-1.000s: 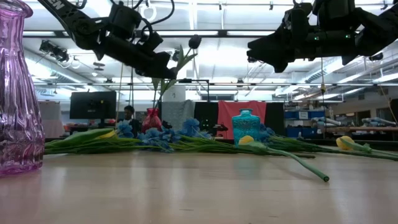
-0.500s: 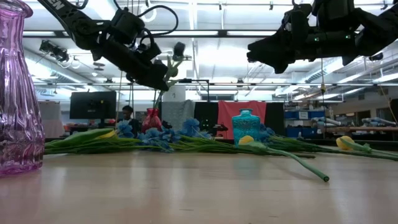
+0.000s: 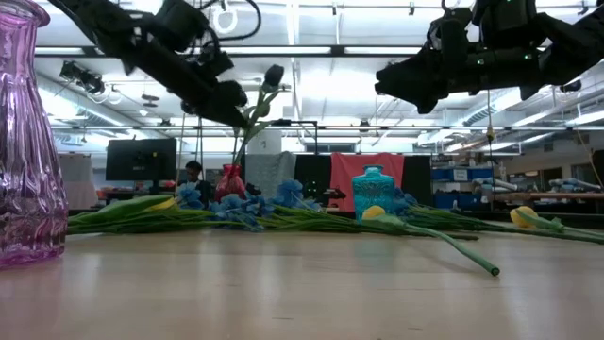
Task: Sort flowers into vase by color
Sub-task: Put the middle yellow tulip into the blue vase
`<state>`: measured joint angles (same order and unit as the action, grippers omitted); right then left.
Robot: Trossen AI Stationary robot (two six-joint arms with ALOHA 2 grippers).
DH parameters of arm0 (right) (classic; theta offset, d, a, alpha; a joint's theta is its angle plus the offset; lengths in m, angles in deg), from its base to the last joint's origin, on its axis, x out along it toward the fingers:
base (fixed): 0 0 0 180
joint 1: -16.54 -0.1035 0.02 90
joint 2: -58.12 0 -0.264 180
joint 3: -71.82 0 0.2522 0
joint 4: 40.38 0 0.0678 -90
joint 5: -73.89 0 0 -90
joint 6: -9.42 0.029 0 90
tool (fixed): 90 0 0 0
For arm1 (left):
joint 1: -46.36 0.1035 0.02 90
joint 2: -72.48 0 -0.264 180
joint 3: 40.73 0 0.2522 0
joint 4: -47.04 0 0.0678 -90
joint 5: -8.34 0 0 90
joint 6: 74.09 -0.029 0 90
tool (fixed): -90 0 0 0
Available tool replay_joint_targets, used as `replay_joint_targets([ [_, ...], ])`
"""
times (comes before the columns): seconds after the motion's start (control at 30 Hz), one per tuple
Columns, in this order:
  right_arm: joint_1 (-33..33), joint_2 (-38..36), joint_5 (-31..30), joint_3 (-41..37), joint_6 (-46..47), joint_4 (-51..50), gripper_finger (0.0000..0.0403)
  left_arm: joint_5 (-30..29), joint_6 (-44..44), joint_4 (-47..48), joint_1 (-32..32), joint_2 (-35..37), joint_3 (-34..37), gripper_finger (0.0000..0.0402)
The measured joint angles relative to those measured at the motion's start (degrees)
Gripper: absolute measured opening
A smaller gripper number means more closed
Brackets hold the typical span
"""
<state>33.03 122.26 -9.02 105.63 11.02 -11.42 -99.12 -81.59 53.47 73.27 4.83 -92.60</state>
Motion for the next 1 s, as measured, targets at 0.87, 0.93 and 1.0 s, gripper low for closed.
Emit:
replay_joint_targets([
  [0.87, -3.04, 0.00, -10.09, 5.43, -0.64, -18.98, 0.0197, -0.35, 10.53, 4.96, -21.42, 4.38, 0.00, 0.0153],
  [0.93, -3.28, -0.02, -11.32, 5.49, 1.35, -21.09, 0.0197, -0.36, 9.06, 1.32, -22.05, 2.81, 0.00, 0.0153],
  [1.0, -3.47, 0.00, -12.46, 5.51, 5.09, -24.56, 0.0197, -0.35, 6.69, -1.92, -22.67, 1.34, 0.00, 0.0153],
])
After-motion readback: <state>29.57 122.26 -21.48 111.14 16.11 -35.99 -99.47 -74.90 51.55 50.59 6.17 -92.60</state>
